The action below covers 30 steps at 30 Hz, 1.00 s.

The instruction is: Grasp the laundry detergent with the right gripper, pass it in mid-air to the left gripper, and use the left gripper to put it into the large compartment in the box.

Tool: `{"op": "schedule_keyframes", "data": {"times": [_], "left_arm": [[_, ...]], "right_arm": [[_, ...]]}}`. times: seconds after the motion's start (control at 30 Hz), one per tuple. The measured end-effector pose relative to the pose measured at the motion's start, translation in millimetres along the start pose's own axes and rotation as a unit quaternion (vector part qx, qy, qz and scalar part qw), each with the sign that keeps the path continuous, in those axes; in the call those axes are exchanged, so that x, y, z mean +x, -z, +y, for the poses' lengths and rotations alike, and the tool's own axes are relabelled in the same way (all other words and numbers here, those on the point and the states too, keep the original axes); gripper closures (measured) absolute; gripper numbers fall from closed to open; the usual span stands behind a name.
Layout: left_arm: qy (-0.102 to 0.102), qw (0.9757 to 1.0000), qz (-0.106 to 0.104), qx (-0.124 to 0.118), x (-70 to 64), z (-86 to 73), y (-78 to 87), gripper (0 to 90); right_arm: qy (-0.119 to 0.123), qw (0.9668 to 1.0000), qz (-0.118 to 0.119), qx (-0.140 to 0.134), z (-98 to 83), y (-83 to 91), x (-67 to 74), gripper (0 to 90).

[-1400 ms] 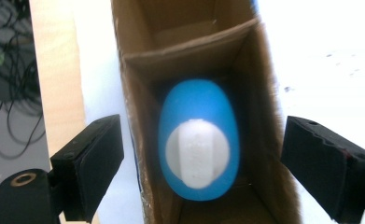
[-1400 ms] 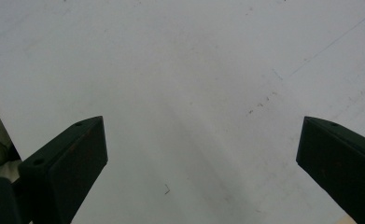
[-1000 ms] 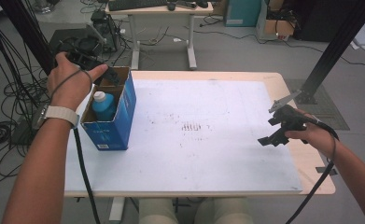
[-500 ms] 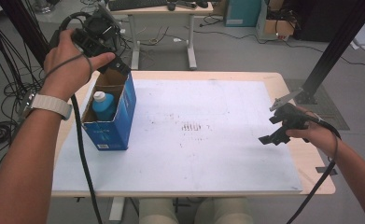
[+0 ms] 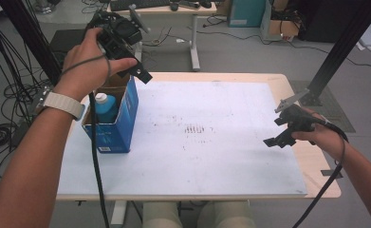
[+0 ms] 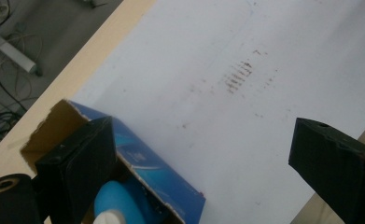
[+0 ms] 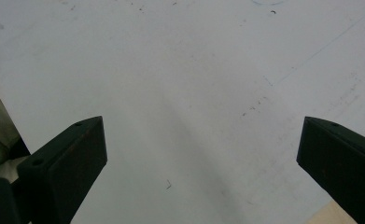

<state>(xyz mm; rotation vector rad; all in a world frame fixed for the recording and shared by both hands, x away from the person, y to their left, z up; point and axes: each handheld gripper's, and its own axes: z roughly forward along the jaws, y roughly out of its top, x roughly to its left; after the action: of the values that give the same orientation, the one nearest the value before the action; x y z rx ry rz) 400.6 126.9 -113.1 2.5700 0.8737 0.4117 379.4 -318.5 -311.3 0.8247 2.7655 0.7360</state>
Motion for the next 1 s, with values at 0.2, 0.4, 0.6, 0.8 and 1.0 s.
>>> {"op": "schedule_keyframes", "data": {"times": [0.2, 0.4, 0.6, 0.8, 1.0], "left_arm": [[-0.023, 0.9997, -0.010, 0.007, -10.5, 7.6, -10.0, 7.9], [-0.062, 0.9973, -0.010, 0.038, -18.2, 11.4, -18.5, 7.9], [-0.084, 0.9954, -0.021, 0.042, -27.3, 13.9, -30.4, 7.9], [-0.095, 0.9940, -0.027, 0.048, -33.7, 16.7, -42.0, 7.9], [-0.100, 0.9929, -0.032, 0.055, -36.4, 19.0, -49.5, 7.9]], "right_arm": [[0.005, 1.0000, -0.001, -0.001, 1.8, 1.0, 3.6, 1.6], [0.010, 0.9999, -0.001, -0.002, 2.1, 2.8, 6.5, 1.1], [0.011, 0.9999, -0.002, -0.003, 3.6, 5.0, 7.7, 1.1], [0.009, 1.0000, -0.001, -0.004, 2.4, 5.1, 9.0, 1.1], [0.005, 1.0000, -0.001, -0.005, -0.6, 4.6, 7.2, 1.1]]}}
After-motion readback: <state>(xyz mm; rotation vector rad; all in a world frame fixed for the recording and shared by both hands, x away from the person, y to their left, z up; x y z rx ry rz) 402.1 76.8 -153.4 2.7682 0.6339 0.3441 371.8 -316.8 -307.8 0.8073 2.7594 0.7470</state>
